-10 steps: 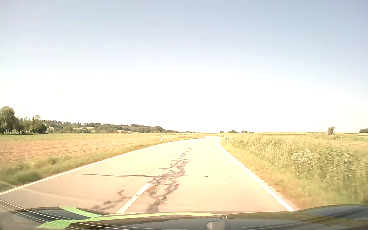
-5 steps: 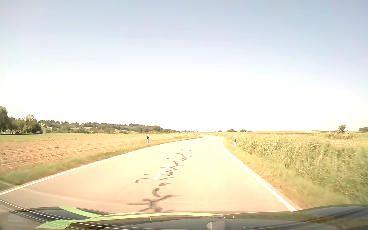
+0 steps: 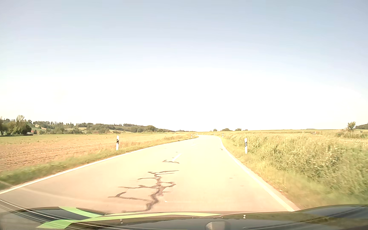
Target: Follow the waypoints while adhering to traffic rules and regulations
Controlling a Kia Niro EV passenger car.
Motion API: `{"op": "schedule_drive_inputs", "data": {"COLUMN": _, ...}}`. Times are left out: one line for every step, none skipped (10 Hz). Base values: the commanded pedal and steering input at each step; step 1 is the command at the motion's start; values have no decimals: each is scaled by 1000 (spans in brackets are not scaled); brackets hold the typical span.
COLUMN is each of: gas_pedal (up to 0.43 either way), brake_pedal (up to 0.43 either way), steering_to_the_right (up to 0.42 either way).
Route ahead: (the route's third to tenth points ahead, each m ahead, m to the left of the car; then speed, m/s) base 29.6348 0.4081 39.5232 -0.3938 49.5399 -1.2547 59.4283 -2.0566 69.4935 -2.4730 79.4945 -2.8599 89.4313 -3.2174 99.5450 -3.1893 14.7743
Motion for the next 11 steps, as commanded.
{"op": "schedule_drive_inputs", "data": {"gas_pedal": 240, "brake_pedal": 0, "steering_to_the_right": 12}}
{"op": "schedule_drive_inputs", "data": {"gas_pedal": 240, "brake_pedal": 0, "steering_to_the_right": 11}}
{"op": "schedule_drive_inputs", "data": {"gas_pedal": 240, "brake_pedal": 0, "steering_to_the_right": 10}}
{"op": "schedule_drive_inputs", "data": {"gas_pedal": 240, "brake_pedal": 0, "steering_to_the_right": 9}}
{"op": "schedule_drive_inputs", "data": {"gas_pedal": 240, "brake_pedal": 0, "steering_to_the_right": 8}}
{"op": "schedule_drive_inputs", "data": {"gas_pedal": 240, "brake_pedal": 0, "steering_to_the_right": 8}}
{"op": "schedule_drive_inputs", "data": {"gas_pedal": 240, "brake_pedal": 0, "steering_to_the_right": 8}}
{"op": "schedule_drive_inputs", "data": {"gas_pedal": 240, "brake_pedal": 0, "steering_to_the_right": 8}}
{"op": "schedule_drive_inputs", "data": {"gas_pedal": 240, "brake_pedal": 0, "steering_to_the_right": 9}}
{"op": "schedule_drive_inputs", "data": {"gas_pedal": 240, "brake_pedal": 0, "steering_to_the_right": 10}}
{"op": "schedule_drive_inputs", "data": {"gas_pedal": 240, "brake_pedal": 0, "steering_to_the_right": 11}}
